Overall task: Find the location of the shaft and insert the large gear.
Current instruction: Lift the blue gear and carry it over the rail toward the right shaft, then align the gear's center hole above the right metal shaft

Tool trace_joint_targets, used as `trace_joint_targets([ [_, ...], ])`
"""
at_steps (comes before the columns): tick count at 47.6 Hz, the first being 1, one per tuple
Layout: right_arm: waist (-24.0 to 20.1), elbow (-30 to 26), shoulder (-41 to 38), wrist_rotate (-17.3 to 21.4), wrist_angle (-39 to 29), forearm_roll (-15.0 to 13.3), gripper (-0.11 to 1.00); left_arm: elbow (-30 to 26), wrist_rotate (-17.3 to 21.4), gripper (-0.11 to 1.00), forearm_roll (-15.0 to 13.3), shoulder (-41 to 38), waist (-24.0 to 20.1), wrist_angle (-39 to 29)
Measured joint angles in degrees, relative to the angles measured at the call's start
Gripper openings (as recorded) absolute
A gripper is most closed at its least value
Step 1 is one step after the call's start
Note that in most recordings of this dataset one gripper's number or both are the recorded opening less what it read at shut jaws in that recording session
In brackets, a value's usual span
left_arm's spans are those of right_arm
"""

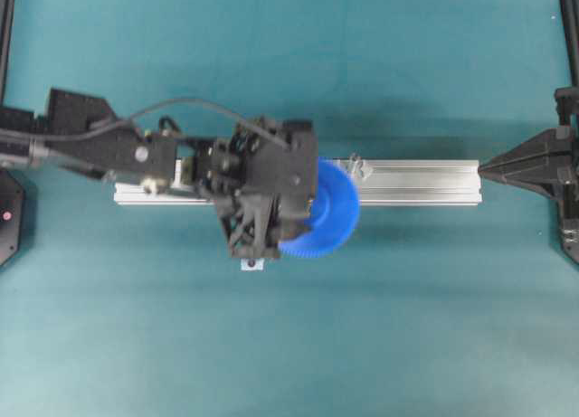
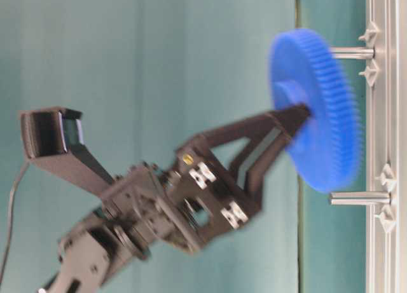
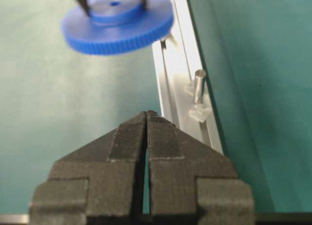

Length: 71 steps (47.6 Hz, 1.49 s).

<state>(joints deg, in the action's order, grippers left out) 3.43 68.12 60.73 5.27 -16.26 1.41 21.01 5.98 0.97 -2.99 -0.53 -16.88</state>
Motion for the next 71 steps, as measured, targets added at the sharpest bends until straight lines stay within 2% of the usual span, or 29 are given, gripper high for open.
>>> trace_joint_targets([
  [7,0.0,0.8,0.6,0.0,0.0,0.0,0.01,-2.4,4.9,0.71,0.0,-0.5,-1.8,0.0],
  [14,0.1,1.2,1.9,0.0,0.0,0.0,0.01,-4.5,6.7,0.71,0.0,-3.0,-2.6,0.1],
  [41,0.5,1.8,3.2,0.0,0.0,0.0,0.01,-11.2,7.0,0.71,0.0,-12.8,-5.0,2.7],
  [61,0.8,1.8,3.3,0.0,0.0,0.0,0.01,-11.9,7.1,0.71,0.0,-13.7,-6.1,2.1],
  [71,0.9,1.8,3.3,0.0,0.0,0.0,0.01,-12.0,7.1,0.71,0.0,-13.6,-6.2,-0.5],
])
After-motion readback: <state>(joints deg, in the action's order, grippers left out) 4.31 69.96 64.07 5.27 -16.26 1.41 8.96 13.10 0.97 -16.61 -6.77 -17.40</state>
